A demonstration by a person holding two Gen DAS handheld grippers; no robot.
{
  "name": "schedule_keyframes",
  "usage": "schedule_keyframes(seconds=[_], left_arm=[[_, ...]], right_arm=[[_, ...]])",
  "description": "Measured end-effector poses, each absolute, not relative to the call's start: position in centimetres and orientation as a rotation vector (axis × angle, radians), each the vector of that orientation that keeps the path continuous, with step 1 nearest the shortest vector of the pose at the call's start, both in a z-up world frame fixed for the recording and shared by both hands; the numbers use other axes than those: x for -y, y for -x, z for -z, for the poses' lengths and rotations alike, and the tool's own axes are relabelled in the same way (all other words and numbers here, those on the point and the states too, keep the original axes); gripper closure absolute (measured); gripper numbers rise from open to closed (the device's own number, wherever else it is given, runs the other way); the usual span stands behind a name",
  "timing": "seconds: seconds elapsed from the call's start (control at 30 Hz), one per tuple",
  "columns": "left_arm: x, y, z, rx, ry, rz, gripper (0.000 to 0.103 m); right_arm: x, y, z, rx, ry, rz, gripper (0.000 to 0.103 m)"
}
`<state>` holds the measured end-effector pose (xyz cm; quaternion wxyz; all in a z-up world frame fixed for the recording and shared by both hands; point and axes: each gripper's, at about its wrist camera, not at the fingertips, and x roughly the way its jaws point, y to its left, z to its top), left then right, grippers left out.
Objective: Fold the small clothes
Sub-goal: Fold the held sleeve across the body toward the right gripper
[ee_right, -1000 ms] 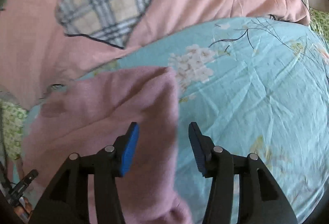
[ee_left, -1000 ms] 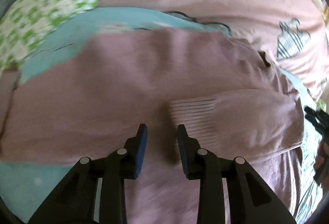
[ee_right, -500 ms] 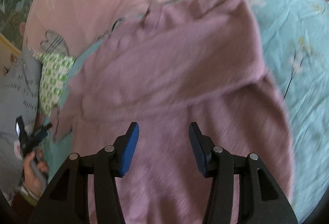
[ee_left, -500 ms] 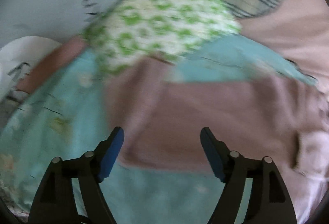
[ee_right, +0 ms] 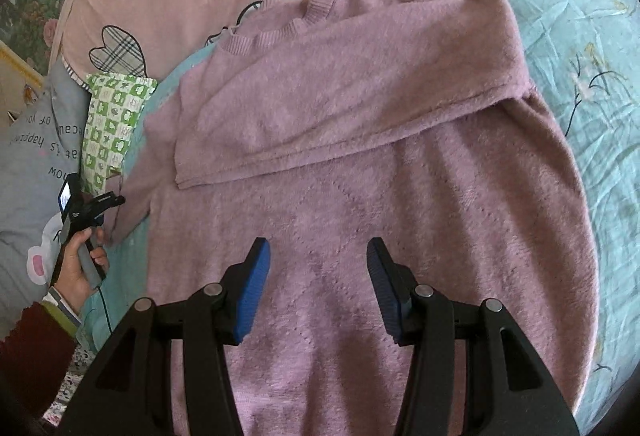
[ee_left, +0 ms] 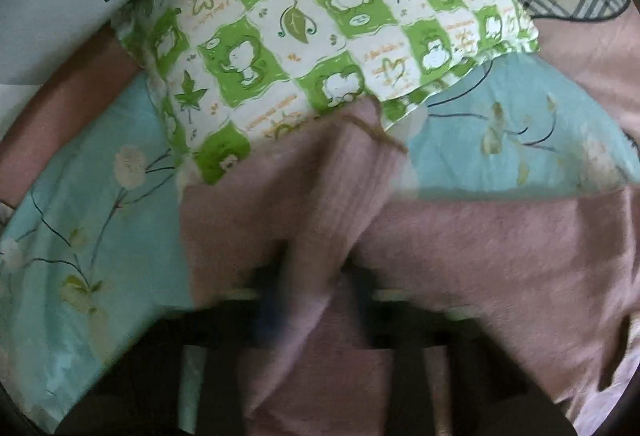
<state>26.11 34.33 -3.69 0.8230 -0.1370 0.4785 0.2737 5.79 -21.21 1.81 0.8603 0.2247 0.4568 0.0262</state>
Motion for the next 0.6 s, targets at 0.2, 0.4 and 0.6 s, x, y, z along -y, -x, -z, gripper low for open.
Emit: schedule_keyframes(seconds=[0.2, 0.4, 0.6], left_arm=[[-28.7, -25.3, 0.1, -0.895, 0.365, -0.41, 0.1], [-16.3, -26.6, -5.1, -0.78, 0.377, -0.078, 0.1], [-0.7, -29.5, -6.0, -0.777, 0.32, 0.249, 0.1]], right_arm=[[22.6, -5.4, -1.6, -0.935, -0.484, -0.041, 0.051], [24.4, -5.2, -1.5, -0.921, -0.512, -0.038, 0.051], [26.7, -4.4, -1.3, -0.906, -0.548, -0.012, 0.051]])
